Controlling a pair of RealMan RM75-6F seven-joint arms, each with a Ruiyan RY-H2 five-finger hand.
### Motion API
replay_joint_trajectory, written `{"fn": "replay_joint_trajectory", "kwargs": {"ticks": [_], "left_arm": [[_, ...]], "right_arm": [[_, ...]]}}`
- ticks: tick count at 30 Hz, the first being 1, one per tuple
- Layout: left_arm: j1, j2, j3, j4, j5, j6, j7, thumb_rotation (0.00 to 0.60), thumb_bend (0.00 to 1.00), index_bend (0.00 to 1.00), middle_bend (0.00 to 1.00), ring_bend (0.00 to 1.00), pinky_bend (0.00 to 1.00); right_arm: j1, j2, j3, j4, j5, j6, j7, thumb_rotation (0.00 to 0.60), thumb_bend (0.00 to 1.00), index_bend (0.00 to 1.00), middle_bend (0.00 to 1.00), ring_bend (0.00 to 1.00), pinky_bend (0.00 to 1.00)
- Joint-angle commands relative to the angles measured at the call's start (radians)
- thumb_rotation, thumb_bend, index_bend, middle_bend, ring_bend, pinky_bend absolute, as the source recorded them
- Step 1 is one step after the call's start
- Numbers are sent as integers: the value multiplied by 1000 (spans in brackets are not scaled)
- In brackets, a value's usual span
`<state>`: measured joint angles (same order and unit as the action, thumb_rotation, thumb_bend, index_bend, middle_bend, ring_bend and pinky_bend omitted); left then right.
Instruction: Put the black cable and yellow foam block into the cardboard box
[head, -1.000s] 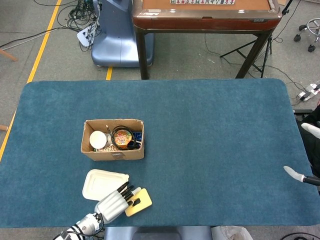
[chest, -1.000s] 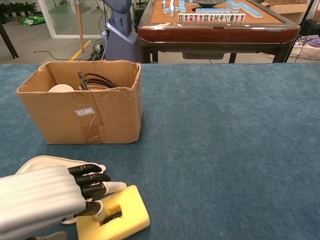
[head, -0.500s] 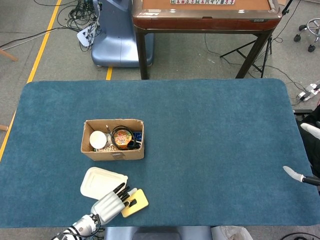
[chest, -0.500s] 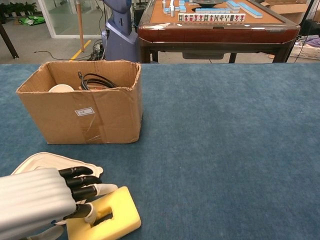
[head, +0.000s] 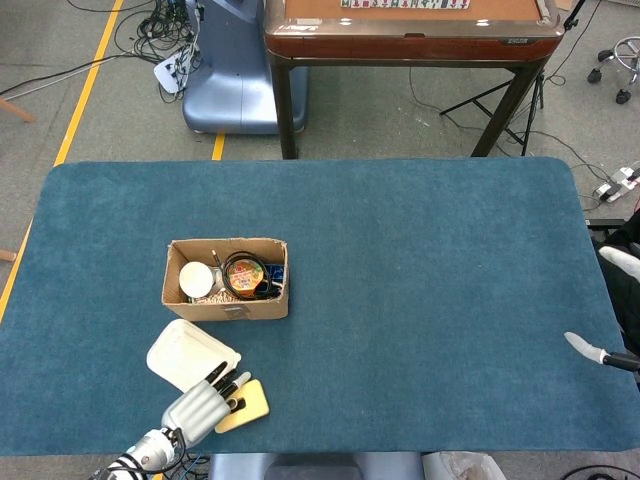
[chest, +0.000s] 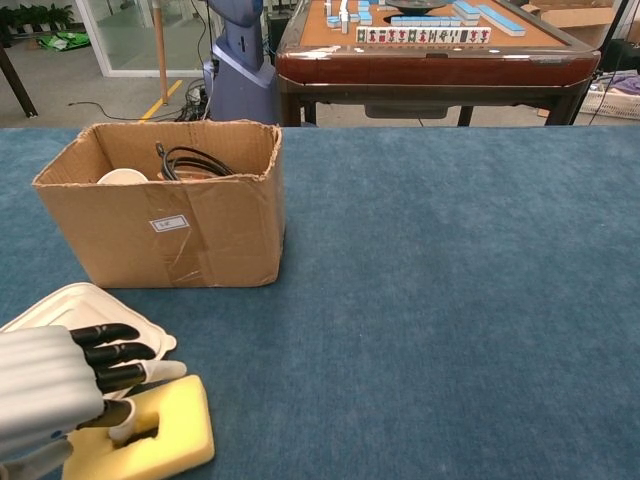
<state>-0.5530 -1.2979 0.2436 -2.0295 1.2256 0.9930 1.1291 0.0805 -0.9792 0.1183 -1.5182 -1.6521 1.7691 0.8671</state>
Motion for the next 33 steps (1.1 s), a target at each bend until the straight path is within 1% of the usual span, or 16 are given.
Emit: {"fn": "replay_joint_trajectory", "kwargs": {"ticks": [1,9,16,22,28,33], "left_arm": [[8,22,13,-14,-19,26,17,600,515,371,0,0,0],[24,69,27,-20,-31,82,21,600,515,385,0,0,0],[51,105,27,-11,-57,139,5,600,515,387,0,0,0],[75,121,22,-9,-53,182,-20,600,516,387,0,0,0],[103,134,19,-12,-53,228,-20,600,515,388,0,0,0],[122,144,19,-19,-61,245,-39,600,515,390,0,0,0]], "right_arm": [[1,-1,0,-1,-1,-2,-2,600,0,150,169,0,0],[5,-1,-2,-10,0,-11,-13,600,0,150,169,0,0],[6,0,-2,-13,3,-16,-15,600,0,150,169,0,0],[8,-1,-3,-15,2,-20,-21,600,0,150,169,0,0],[9,-3,-3,-19,3,-26,-28,600,0,150,169,0,0],[11,-3,-5,-21,2,-29,-31,600,0,150,169,0,0]]}}
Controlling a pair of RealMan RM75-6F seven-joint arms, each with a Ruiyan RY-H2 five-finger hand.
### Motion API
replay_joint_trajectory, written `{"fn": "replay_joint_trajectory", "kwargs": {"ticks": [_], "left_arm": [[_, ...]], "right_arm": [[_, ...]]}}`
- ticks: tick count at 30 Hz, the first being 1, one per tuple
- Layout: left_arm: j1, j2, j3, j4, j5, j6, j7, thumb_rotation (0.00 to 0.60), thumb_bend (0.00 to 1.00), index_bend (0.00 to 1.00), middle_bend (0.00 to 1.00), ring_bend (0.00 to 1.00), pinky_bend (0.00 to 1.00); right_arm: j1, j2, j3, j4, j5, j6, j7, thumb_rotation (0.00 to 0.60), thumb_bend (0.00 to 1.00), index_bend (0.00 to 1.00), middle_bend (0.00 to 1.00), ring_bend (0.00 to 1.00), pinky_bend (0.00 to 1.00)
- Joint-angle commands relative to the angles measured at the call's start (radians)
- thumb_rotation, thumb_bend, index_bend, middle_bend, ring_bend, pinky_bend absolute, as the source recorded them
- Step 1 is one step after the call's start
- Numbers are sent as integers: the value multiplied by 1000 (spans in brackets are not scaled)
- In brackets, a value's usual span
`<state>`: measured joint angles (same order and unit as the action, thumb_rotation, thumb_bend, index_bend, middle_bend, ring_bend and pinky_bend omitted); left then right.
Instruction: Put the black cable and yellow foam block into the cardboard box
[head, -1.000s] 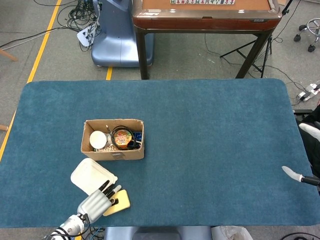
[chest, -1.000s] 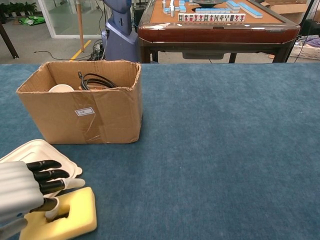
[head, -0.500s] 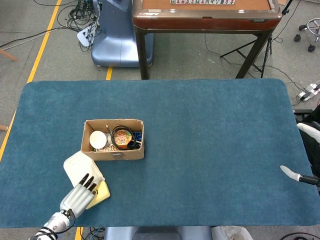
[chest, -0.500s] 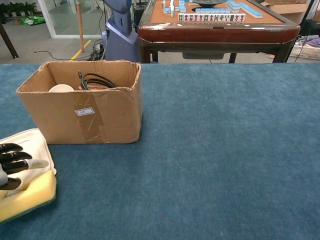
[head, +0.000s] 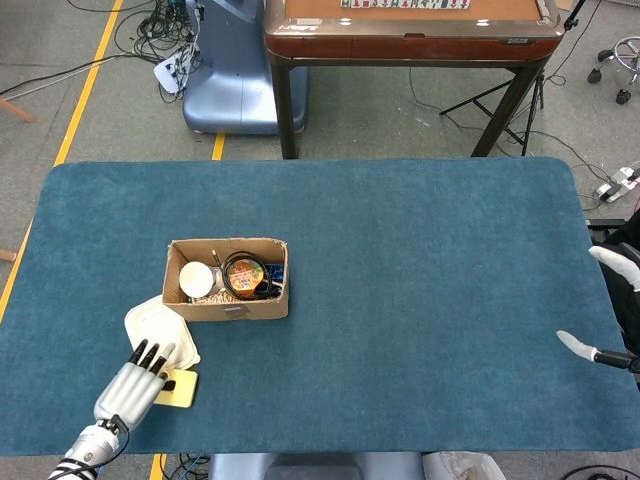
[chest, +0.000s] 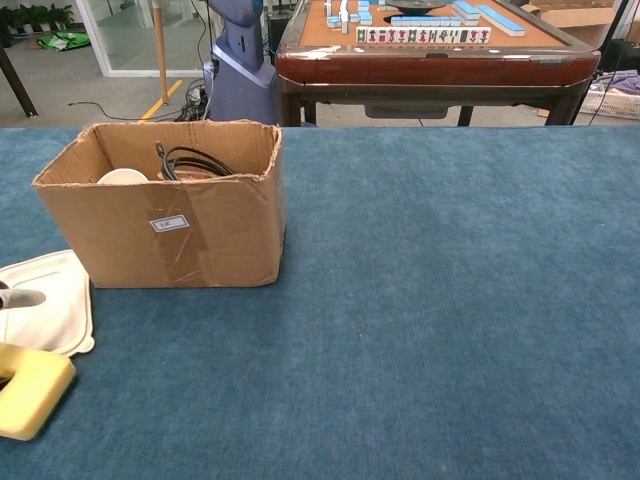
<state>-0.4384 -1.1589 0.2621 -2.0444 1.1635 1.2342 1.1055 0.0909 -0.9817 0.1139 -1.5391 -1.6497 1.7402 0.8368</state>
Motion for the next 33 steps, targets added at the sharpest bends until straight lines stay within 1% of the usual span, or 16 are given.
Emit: {"fn": "replay_joint_trajectory", "kwargs": {"ticks": [1,4,6,9,11,13,15,21,24,33], "left_arm": [[11,8,1,-7,5,3,-28,600,516,390,0,0,0],[20,18,1,-12,24,3,-67,600,495,370,0,0,0],[25,26,0,-16,39,3,-90,600,435,318,0,0,0],[29,32,-8,-23,53,-3,-129,600,325,166,0,0,0],[28,33,-16,-24,59,-8,-150,600,272,67,0,0,0],[27,28,-27,-23,61,-11,-164,600,232,7,0,0,0],[26,21,-39,-21,54,-14,-164,600,210,0,0,0,0],[10,-3,-64,-16,-15,-37,-129,600,195,0,0,0,0],[4,-10,-65,-17,-49,-46,-106,600,194,0,0,0,0],[5,-25,-57,-7,-86,-43,-86,600,193,0,0,0,0]], "right_arm": [[0,-1,0,-1,0,-1,-2,600,0,150,169,0,0],[2,-1,-1,-1,0,-4,-4,600,0,150,169,0,0],[3,-1,-2,-3,-1,-6,-6,600,0,150,169,0,0],[3,-2,-2,-4,-1,-7,-10,600,0,150,169,0,0],[3,-2,-2,-5,-1,-7,-11,600,0,150,169,0,0],[3,-2,-2,-6,-1,-7,-13,600,0,150,169,0,0],[3,-1,-2,-6,-1,-7,-12,600,0,150,169,0,0],[0,0,-1,-2,1,-2,-2,600,0,150,169,0,0],[-1,1,-1,0,2,0,2,600,0,150,169,0,0],[1,0,-2,-2,-1,-5,-3,600,0,150,169,0,0]]}}
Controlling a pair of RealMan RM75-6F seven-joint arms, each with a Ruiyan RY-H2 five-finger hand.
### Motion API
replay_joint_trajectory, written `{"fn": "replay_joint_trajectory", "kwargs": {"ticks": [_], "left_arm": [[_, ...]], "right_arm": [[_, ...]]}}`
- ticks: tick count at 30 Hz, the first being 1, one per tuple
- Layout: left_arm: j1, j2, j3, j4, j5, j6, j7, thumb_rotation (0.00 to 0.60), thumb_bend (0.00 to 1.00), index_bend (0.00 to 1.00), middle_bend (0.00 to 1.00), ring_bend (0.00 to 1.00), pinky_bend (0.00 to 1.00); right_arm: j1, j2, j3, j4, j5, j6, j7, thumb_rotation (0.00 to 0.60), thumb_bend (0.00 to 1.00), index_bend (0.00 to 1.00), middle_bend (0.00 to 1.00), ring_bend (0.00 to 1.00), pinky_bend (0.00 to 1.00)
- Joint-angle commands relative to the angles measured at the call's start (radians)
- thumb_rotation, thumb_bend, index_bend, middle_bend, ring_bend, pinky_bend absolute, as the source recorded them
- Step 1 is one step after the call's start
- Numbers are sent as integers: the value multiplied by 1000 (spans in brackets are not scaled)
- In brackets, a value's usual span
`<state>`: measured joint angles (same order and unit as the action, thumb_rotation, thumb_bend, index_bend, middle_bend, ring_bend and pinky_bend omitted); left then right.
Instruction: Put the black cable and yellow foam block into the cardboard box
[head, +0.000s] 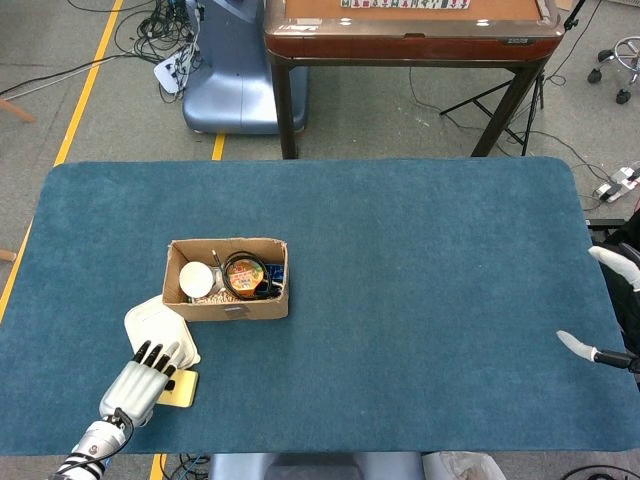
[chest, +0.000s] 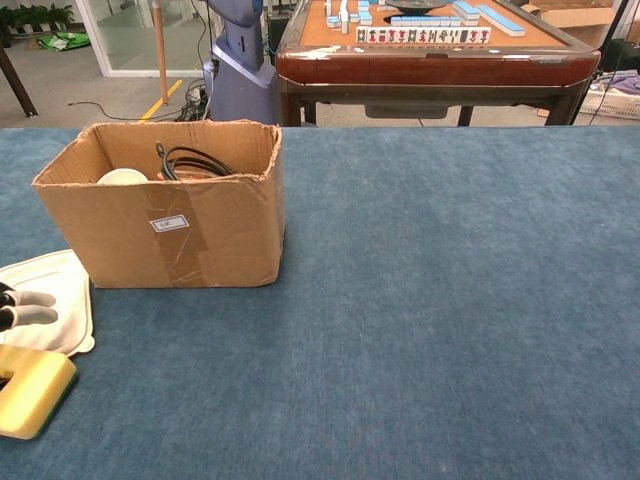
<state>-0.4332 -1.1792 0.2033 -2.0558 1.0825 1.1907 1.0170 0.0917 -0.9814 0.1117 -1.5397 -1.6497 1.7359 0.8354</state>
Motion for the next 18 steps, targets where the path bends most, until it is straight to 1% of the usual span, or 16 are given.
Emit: {"fn": "replay_joint_trajectory", "kwargs": {"ticks": [1,10,18], "left_arm": [[0,-8,2,8,-7,1,3,600,193,0,0,0,0],[1,-36,5,42,-18,-6,-9,600,194,0,0,0,0],[8,-64,6,92,5,-13,-49,600,193,0,0,0,0]], "right_arm": [[1,-1,-1,-2,-1,-2,-4,600,0,150,169,0,0],[2,-1,-2,-4,-1,-6,-7,600,0,150,169,0,0],[2,0,-2,-3,0,-5,-4,600,0,150,169,0,0]]}}
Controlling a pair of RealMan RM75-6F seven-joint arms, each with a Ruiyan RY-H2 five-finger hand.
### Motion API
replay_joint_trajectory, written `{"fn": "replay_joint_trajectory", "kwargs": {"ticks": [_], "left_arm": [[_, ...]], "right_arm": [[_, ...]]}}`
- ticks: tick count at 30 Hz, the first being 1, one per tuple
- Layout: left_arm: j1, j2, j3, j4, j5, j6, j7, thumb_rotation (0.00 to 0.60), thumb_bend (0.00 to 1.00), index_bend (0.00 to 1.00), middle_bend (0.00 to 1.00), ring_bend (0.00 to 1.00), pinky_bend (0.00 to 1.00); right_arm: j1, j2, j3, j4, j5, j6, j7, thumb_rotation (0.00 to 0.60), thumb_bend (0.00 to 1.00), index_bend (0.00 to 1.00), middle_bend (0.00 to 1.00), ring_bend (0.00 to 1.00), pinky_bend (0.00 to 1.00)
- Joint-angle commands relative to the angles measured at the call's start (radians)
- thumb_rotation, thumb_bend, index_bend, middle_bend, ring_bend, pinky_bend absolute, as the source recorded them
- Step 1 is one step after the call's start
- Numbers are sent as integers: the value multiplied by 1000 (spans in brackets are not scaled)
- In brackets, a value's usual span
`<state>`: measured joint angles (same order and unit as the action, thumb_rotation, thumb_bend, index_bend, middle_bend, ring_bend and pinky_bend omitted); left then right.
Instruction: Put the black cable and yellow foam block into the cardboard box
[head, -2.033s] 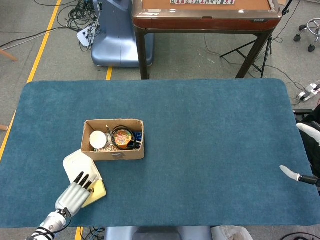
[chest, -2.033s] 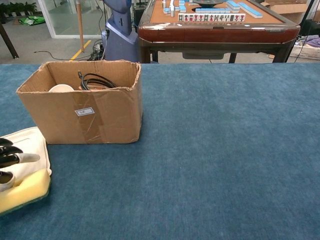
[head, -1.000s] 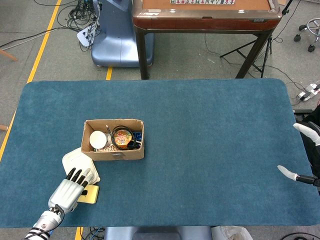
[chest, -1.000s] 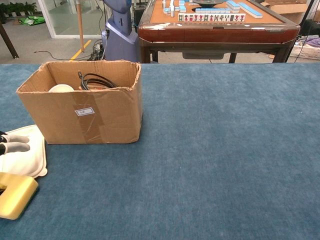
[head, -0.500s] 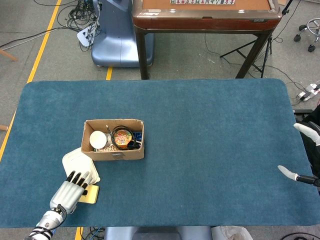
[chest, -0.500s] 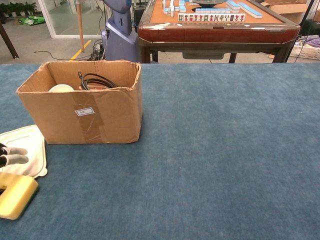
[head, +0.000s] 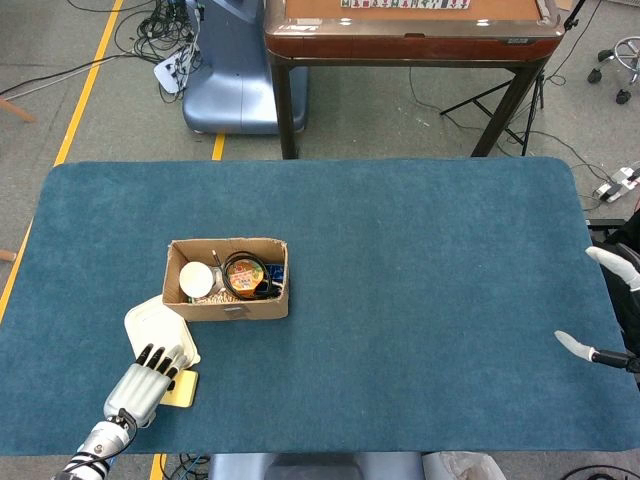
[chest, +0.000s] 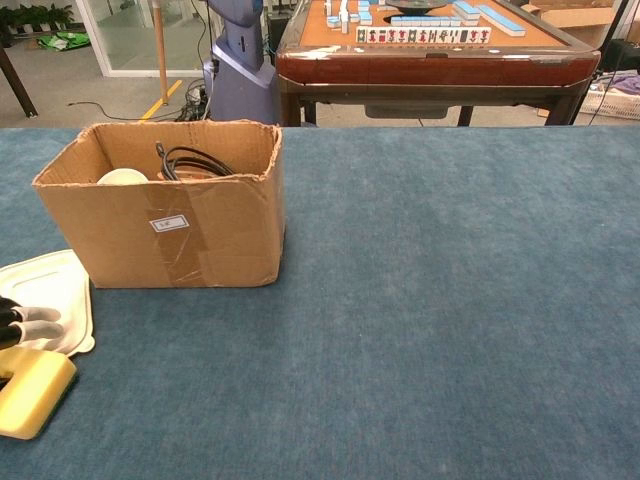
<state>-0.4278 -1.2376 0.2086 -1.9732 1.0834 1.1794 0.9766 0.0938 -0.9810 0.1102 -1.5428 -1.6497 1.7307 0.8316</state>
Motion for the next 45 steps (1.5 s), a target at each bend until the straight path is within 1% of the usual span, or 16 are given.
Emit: {"fn": "replay_joint_trajectory", "kwargs": {"ticks": [1,4,11,21,24,30,32,37,45], "left_arm": [[4,-8,1,14,7,-3,-16,600,194,0,0,0,0],[9,-14,-1,31,25,-1,-39,600,194,11,0,0,0],[23,-29,-3,78,77,0,-102,600,194,155,0,0,0],[33,-31,-6,124,124,-24,-187,600,196,276,0,0,0],[38,-29,-9,130,137,-29,-221,600,232,308,0,0,0],[47,-23,-10,144,173,-35,-274,600,346,380,0,0,0],[50,-22,-10,149,189,-34,-294,600,365,402,0,0,0],[63,-11,-9,153,232,-23,-339,600,380,441,0,0,0],[94,26,-7,120,290,26,-357,600,400,470,0,0,0]], "right_arm": [[0,0,0,0,0,0,0,600,0,150,169,0,0],[0,0,0,0,1,-1,0,600,0,150,169,0,0],[1,0,0,0,-1,-2,-2,600,0,150,169,0,0],[0,0,0,0,1,0,-1,600,0,150,169,0,0],[1,0,0,0,1,-1,-2,600,0,150,169,0,0],[2,-1,-1,-1,0,-3,-4,600,0,150,169,0,0],[2,-1,-1,-1,0,-3,-5,600,0,150,169,0,0],[2,-2,-1,-1,0,-4,-7,600,0,150,169,0,0],[3,-3,-2,-3,-2,-5,-9,600,0,150,169,0,0]]}}
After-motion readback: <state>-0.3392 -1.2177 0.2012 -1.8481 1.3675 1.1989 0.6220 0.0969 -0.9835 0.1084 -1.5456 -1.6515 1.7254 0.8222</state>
